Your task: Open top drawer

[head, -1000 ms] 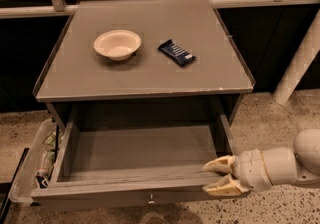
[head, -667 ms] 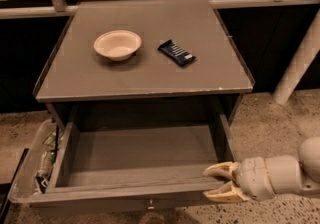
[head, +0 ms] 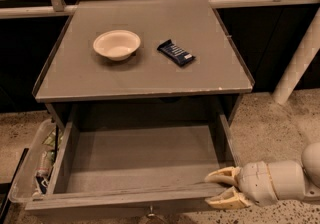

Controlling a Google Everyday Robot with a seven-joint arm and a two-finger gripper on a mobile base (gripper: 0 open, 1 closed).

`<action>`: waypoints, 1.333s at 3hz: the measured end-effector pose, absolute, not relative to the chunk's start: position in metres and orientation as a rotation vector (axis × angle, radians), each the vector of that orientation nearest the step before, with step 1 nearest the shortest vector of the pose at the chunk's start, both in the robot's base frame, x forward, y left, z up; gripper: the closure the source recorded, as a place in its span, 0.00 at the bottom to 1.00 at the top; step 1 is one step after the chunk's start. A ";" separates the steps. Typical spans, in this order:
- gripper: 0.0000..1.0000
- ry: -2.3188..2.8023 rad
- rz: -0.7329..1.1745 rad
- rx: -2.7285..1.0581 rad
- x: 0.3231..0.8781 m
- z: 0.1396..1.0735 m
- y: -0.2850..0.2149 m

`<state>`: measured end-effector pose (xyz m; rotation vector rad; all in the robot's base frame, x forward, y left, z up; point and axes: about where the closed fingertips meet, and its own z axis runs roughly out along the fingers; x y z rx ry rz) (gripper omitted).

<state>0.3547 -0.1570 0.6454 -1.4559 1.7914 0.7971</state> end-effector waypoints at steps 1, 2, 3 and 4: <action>0.82 1.791 0.797 -1.456 0.355 0.645 -0.157; 0.59 1.791 0.797 -1.456 0.355 0.645 -0.157; 0.36 1.791 0.797 -1.456 0.355 0.645 -0.157; 0.13 1.791 0.797 -1.456 0.355 0.645 -0.157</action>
Offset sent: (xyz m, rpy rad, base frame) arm 0.0000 0.0000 0.0001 0.0000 0.0000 0.0001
